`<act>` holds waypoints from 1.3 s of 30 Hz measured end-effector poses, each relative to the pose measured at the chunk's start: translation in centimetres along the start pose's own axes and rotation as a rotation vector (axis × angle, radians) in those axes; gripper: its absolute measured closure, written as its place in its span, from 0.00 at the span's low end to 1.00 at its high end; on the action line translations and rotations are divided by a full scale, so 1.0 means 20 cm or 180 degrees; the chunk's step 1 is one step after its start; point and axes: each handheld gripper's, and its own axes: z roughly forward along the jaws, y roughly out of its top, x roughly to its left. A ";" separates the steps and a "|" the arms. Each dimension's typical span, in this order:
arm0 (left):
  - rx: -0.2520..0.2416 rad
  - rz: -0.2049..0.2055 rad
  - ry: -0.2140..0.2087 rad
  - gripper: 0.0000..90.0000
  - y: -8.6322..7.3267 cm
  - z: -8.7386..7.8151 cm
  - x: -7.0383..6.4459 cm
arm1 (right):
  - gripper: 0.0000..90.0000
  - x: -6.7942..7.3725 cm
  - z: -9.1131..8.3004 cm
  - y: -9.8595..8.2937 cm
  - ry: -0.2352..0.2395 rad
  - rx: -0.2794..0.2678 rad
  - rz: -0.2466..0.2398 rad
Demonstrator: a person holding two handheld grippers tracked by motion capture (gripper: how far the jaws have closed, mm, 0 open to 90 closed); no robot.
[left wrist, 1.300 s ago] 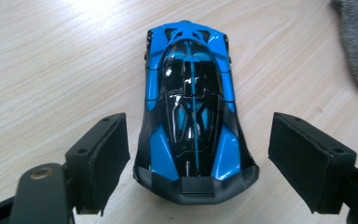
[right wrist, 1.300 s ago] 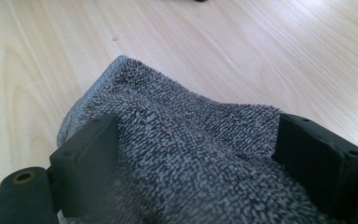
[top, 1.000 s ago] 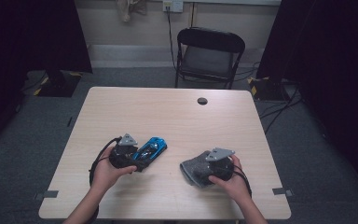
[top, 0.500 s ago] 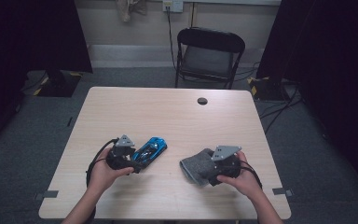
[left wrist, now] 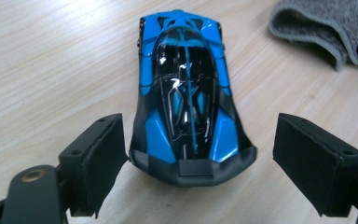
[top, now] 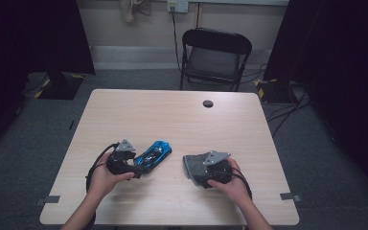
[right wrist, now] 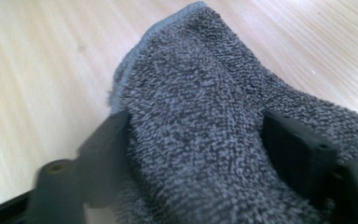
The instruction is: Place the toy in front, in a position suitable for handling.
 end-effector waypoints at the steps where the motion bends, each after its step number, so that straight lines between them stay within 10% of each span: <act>1: 0.0004 -0.0009 0.0004 0.18 0.00 0.01 0.00 | 0.41 0.01 0.01 0.01 -0.0028 -0.0012 0.0119; 4: 0.0004 0.0009 0.0026 0.18 0.00 0.02 0.00 | 0.52 0.02 0.03 0.04 -0.0088 -0.0027 0.0221; 11: -0.0043 -0.0018 0.0074 0.18 0.00 0.08 -0.01 | 0.22 0.02 -0.03 0.10 -0.0004 -0.0215 0.0156; 25: 0.0131 -0.0139 0.0163 0.17 0.08 0.25 0.02 | 0.22 -0.01 -0.01 -0.01 0.0003 -0.0069 0.0107; 39: 0.0119 0.0169 0.0150 0.29 0.13 0.29 0.00 | 0.22 -0.02 0.00 -0.04 -0.0005 -0.0132 0.0170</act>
